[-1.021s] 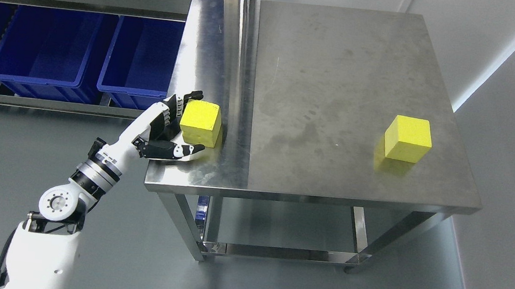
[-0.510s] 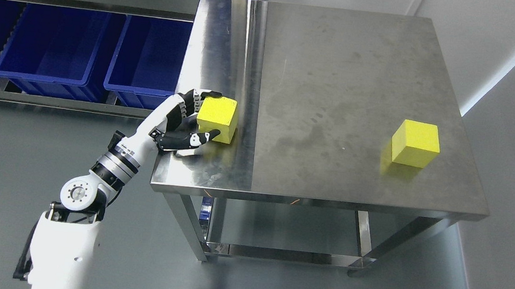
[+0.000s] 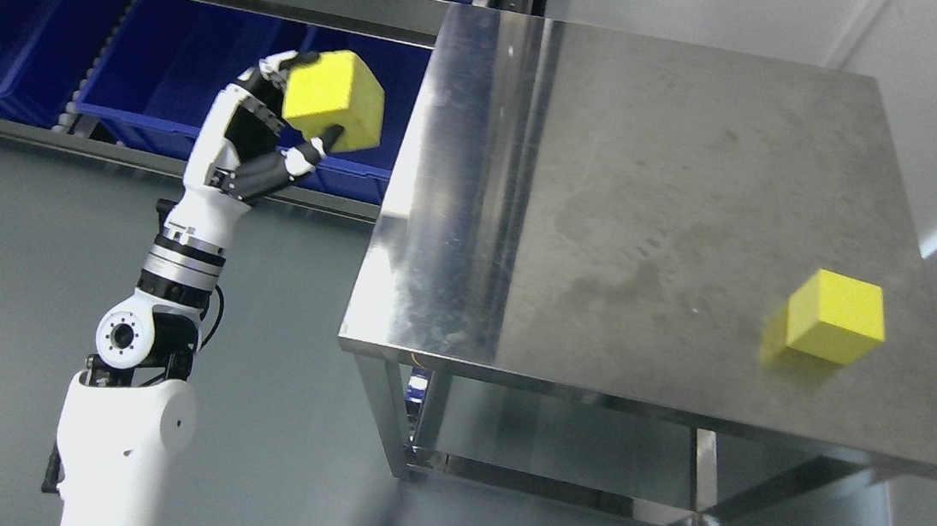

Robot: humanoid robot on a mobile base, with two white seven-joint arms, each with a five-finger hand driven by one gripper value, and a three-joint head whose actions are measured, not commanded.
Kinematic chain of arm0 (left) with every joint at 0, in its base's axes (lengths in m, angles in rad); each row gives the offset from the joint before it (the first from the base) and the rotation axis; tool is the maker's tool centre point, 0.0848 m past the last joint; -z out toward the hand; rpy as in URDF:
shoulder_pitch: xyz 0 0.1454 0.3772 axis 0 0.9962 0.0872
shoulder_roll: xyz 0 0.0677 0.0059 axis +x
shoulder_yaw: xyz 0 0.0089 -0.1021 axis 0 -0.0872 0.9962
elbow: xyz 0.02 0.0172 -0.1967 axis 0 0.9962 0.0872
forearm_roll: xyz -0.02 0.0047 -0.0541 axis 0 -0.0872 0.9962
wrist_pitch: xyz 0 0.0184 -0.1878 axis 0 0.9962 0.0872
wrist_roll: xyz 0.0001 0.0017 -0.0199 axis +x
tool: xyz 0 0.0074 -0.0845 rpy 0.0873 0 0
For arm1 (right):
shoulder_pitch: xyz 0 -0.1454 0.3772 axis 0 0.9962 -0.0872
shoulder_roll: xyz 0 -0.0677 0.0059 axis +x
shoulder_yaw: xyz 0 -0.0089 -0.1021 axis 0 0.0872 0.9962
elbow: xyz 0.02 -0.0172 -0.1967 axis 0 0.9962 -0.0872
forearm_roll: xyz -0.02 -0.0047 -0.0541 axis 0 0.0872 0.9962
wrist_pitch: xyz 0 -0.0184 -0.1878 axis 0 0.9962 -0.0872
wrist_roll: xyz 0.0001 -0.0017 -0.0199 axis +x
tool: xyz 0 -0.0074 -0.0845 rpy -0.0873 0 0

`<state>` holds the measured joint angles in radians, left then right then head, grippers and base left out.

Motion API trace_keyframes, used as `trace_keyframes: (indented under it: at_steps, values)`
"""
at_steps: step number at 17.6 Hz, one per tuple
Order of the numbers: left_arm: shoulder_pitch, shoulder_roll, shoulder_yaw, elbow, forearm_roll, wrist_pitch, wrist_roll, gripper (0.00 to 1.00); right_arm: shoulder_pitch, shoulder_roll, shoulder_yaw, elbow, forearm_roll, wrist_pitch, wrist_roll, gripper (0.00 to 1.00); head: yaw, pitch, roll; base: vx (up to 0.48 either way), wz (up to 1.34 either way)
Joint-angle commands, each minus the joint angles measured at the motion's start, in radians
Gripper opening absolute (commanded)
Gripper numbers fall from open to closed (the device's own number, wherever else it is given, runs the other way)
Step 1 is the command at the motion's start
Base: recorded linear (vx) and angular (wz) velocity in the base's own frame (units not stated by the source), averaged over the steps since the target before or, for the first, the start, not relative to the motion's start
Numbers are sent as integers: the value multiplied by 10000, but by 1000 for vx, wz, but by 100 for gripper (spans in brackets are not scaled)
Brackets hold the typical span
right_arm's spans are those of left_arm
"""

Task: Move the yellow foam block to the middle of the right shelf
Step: 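Grasp the yellow foam cube with the left hand and lift it, then hold the cube raised in the left hand while turning to the bin shelf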

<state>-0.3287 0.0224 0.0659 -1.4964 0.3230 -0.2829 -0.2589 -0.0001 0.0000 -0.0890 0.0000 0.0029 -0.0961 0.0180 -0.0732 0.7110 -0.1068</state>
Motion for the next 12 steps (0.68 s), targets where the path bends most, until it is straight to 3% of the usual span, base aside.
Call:
trace_keyframes:
  at_steps: [1,12]
  values:
    - [-27,-49,323,-422,636,-238,1530,39,-14,-175,0,-175,-29,-5,4,100,0,0,0,67,648]
    - [802,-49,660,-820,636,-899,1254,39,-14,-175,0,-175,-29,-5,4,100,0,-1,0,81,882]
